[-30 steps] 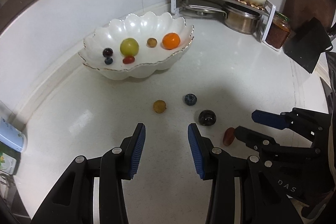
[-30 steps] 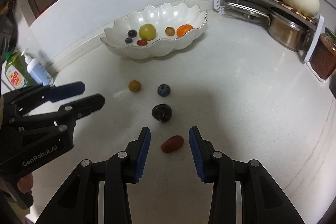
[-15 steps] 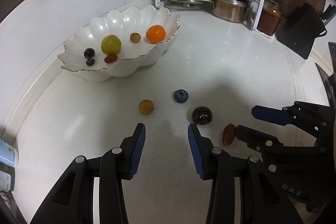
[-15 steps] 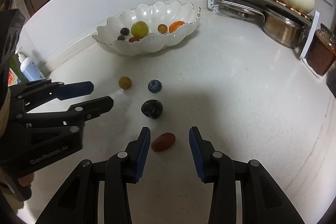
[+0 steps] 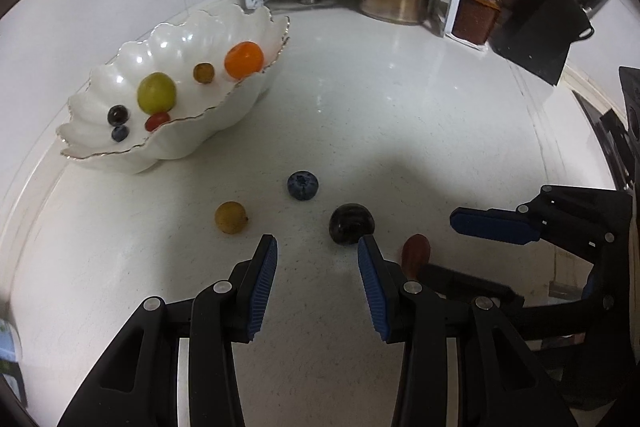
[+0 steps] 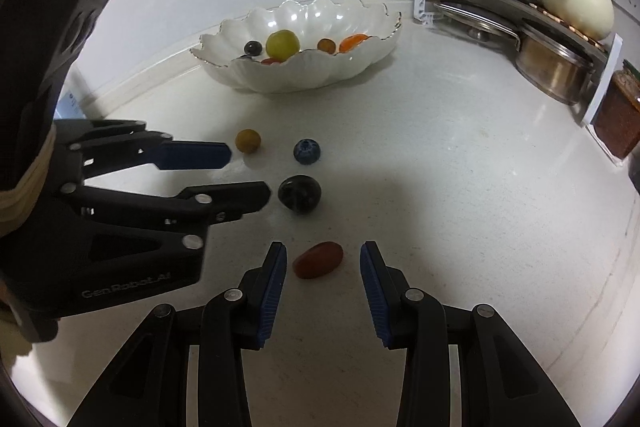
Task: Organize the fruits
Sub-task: 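Move left tool toward dark plum while right tool approaches red date, then close left gripper on dark plum while right gripper closes on red date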
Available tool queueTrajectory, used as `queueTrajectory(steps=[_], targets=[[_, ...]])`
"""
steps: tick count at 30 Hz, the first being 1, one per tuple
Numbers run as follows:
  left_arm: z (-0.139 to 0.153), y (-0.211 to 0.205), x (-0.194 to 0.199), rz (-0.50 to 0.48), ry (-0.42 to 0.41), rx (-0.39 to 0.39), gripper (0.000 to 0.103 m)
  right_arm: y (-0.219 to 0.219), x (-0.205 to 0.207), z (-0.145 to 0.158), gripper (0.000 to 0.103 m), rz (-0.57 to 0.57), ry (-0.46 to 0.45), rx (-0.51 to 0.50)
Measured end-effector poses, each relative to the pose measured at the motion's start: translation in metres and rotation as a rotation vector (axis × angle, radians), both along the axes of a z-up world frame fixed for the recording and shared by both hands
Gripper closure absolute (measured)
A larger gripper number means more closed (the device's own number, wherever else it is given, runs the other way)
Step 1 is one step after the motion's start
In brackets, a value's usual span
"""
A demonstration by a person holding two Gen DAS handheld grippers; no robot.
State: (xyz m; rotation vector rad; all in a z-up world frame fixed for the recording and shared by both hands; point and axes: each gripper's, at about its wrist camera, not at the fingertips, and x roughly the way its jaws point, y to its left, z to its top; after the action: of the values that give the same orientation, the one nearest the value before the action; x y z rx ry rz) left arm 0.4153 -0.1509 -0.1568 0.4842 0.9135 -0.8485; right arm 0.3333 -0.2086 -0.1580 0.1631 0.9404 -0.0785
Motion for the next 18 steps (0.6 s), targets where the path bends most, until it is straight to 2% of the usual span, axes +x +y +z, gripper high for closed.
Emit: queueTrajectory(steps=[9, 18], targets=[[-0.006, -0.014, 0.001, -0.087, 0.011, -0.003, 0.062, 0.003, -0.001, -0.013, 0.064, 0.018, -0.002, 0.001], [-0.017, -0.028, 0.006, -0.105, 0.073, -0.009, 0.062, -0.004, 0.005, -0.024, 0.064, 0.018, 0.0, 0.028]])
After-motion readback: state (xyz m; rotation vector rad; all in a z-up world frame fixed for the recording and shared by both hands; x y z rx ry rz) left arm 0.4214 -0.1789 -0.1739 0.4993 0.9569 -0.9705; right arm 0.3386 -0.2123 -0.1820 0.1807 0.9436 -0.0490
